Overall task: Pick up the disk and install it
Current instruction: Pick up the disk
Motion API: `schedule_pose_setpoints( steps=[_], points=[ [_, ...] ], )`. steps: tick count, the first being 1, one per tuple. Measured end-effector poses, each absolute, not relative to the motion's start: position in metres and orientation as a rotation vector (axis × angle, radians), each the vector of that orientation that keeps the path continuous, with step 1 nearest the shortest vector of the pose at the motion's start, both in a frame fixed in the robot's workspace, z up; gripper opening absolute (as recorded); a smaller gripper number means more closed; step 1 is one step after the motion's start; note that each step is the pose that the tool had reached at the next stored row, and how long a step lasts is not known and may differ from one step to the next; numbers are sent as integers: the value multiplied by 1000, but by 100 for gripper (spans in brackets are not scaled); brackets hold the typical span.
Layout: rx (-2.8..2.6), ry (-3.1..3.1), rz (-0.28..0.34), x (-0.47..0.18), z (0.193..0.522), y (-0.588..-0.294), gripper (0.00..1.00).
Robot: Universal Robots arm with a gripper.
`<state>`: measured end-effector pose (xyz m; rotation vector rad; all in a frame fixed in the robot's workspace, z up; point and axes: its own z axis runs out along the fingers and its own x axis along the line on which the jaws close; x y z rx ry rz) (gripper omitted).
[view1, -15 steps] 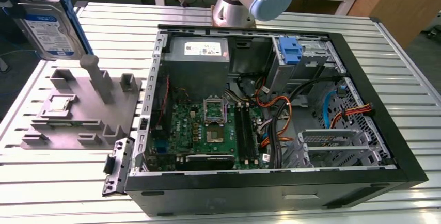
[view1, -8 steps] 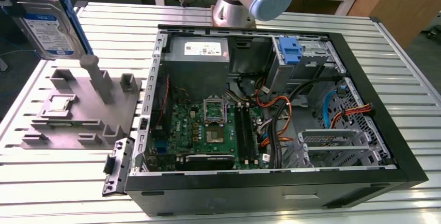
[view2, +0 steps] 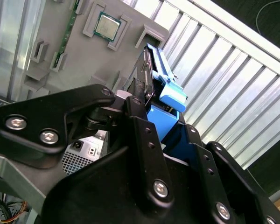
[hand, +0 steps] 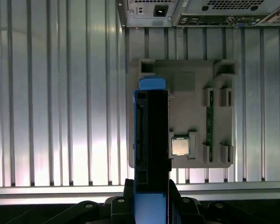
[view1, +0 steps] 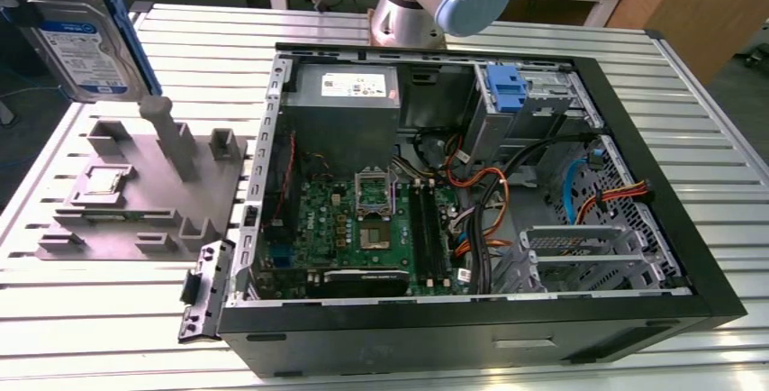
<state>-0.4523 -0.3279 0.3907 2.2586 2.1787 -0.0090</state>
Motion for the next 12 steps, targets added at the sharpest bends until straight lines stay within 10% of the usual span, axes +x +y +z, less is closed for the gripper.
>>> schedule_pose_setpoints(
  steps=[12],
  points=[
    [2259, 2179, -9, -452, 395, -328, 37]
  ],
)
